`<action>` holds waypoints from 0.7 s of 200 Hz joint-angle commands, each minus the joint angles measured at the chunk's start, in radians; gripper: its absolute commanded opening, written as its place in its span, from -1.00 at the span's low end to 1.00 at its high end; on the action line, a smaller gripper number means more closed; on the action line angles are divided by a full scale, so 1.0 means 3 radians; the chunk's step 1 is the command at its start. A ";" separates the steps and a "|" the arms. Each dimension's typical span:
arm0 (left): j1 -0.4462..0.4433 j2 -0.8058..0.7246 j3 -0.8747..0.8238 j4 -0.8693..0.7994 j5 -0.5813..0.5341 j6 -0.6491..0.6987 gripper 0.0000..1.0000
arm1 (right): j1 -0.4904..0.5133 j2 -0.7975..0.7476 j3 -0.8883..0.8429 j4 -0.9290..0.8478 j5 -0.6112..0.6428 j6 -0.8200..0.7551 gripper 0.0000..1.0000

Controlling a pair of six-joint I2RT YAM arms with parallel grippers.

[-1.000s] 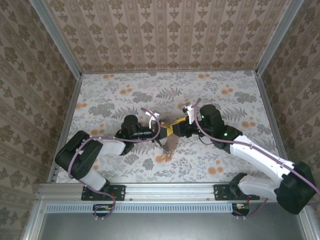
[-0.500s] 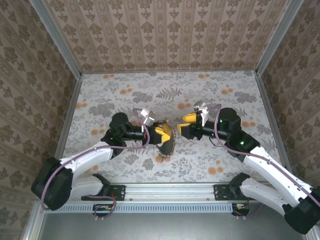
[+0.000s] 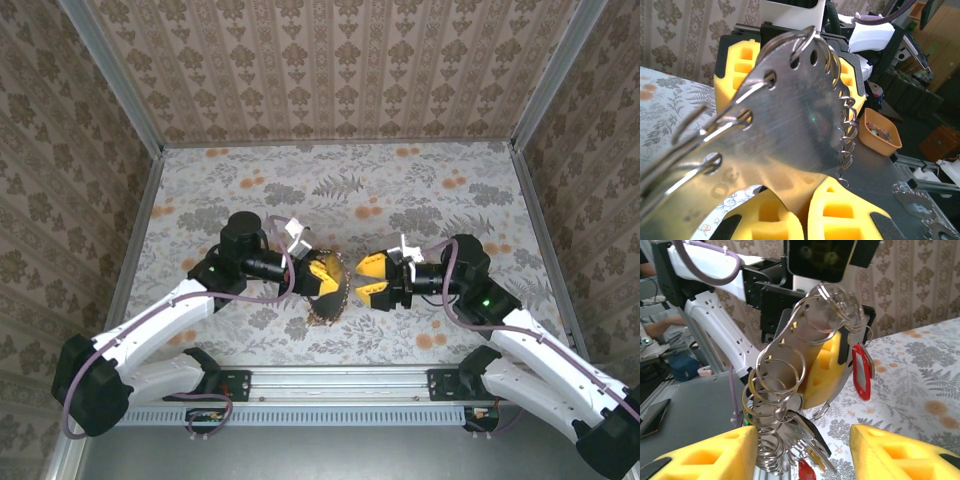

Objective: Put the keys on the keyring

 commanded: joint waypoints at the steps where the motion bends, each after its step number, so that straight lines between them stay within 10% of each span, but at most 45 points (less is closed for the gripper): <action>1: -0.0005 0.0011 0.0185 -0.0180 0.0257 0.0162 -1.00 | 0.0077 -0.0027 -0.0086 0.0162 -0.0187 -0.0116 0.04; 140: -0.0004 0.0021 0.0370 -0.0342 0.0486 0.0180 -1.00 | 0.0329 0.0258 0.0070 0.0164 -0.0190 -0.0415 -0.14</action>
